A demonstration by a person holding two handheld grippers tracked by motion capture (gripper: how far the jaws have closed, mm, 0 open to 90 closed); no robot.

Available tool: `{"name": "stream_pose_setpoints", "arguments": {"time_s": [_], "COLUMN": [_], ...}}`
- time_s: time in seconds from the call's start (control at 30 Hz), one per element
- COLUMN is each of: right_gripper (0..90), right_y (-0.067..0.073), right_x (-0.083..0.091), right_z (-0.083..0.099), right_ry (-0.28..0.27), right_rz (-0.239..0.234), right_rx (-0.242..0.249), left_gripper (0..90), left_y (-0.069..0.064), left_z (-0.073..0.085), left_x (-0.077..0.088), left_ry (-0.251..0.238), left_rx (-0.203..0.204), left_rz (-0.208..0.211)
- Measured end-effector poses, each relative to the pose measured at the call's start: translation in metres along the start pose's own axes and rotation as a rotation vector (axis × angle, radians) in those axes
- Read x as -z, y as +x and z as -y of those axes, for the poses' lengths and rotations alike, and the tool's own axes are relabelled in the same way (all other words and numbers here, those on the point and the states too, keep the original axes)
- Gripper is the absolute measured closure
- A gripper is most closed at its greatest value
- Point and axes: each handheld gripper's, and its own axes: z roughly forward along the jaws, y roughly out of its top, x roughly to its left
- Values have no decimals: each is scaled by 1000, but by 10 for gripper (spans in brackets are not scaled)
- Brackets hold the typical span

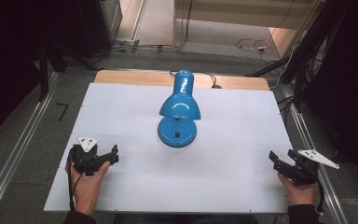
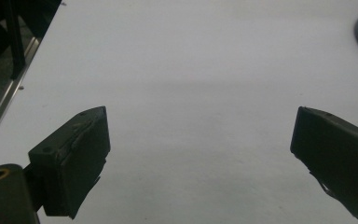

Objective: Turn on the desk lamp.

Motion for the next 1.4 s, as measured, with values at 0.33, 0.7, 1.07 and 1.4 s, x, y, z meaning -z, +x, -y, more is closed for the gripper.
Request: {"name": "stream_pose_setpoints", "arguments": {"time_s": [0.33, 0.7, 1.07, 1.4], "right_gripper": [201, 200, 200, 198], "right_y": [7, 18, 28, 38], "right_x": [-2, -3, -6, -8], "right_z": [-2, -4, -7, -10], "right_ry": [0, -1, -4, -11], "right_rz": [-15, -50, -72, -86], "right_rx": [12, 24, 46, 57], "left_gripper": [52, 52, 52, 52], "left_y": [7, 2, 3, 3], "left_z": [1, 2, 2, 2], "left_x": [8, 7, 8, 8], "left_ry": [-40, -36, -42, -52], "left_rx": [69, 73, 74, 77], "left_rz": [21, 40, 39, 42]}}
